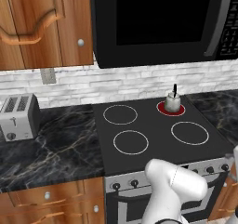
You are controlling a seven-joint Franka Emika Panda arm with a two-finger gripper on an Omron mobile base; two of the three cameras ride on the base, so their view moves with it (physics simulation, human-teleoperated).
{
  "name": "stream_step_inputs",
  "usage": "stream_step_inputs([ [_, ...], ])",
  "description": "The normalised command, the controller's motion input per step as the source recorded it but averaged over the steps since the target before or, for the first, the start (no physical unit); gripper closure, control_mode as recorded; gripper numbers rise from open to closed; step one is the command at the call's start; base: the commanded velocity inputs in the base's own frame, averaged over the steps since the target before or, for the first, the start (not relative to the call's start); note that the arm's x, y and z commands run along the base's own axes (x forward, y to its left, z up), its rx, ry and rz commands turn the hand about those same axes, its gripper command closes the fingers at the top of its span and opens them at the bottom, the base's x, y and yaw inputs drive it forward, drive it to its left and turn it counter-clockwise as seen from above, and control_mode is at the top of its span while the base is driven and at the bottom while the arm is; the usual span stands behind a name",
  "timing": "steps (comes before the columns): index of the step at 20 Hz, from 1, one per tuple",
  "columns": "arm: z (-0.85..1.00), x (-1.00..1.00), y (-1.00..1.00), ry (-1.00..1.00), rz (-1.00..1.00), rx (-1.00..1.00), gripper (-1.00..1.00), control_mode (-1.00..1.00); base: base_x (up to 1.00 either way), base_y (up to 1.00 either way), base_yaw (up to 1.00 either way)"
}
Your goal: Lower the heat of the kettle.
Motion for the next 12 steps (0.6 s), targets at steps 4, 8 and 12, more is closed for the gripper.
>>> stream_step_inputs([
  [4, -0.32, 0.00, -0.09, 0.00, 0.00, 0.07, -1.00, -1.00, 0.00, 0.00, 0.00],
  [8, -0.19, 0.00, -0.08, 0.00, 0.00, 0.11, -1.00, -1.00, 0.00, 0.00, 0.00],
  [12, -0.07, 0.01, -0.13, -0.01, 0.00, 0.22, -1.00, -1.00, 0.00, 0.00, 0.00],
])
